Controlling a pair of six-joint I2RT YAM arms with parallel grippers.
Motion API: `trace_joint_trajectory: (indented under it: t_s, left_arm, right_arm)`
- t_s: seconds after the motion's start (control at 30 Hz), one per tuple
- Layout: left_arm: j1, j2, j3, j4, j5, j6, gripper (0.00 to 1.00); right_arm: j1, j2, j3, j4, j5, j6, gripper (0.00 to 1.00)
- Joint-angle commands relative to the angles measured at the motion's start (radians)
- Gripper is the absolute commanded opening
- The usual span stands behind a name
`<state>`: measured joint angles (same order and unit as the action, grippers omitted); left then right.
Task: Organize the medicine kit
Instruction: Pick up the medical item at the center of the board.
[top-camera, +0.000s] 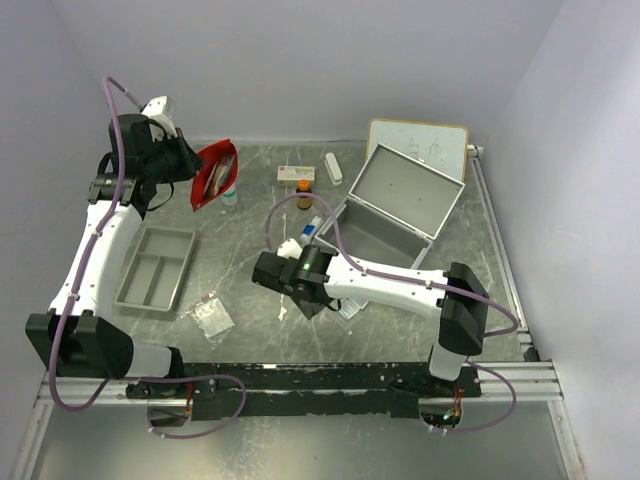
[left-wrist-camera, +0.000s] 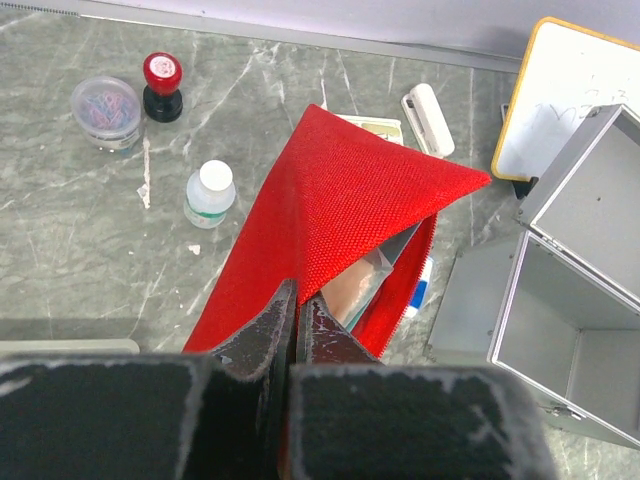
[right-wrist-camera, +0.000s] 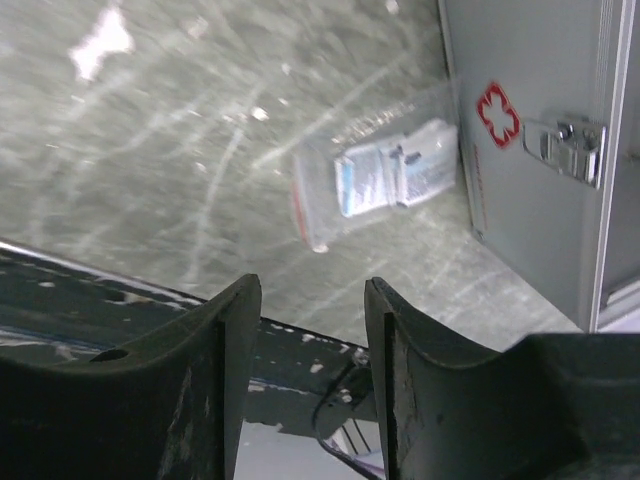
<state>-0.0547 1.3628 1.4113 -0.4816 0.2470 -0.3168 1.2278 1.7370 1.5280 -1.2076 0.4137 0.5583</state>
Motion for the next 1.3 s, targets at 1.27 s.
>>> trace_joint_trajectory:
  t_s: [1.27]
  left_arm:
    - [0.009,-0.028,0.032,-0.005,0.03,-0.004,0.07]
  right_arm:
    - [-0.027,0.131,-0.368,0.237,0.066,-0.096,0.23]
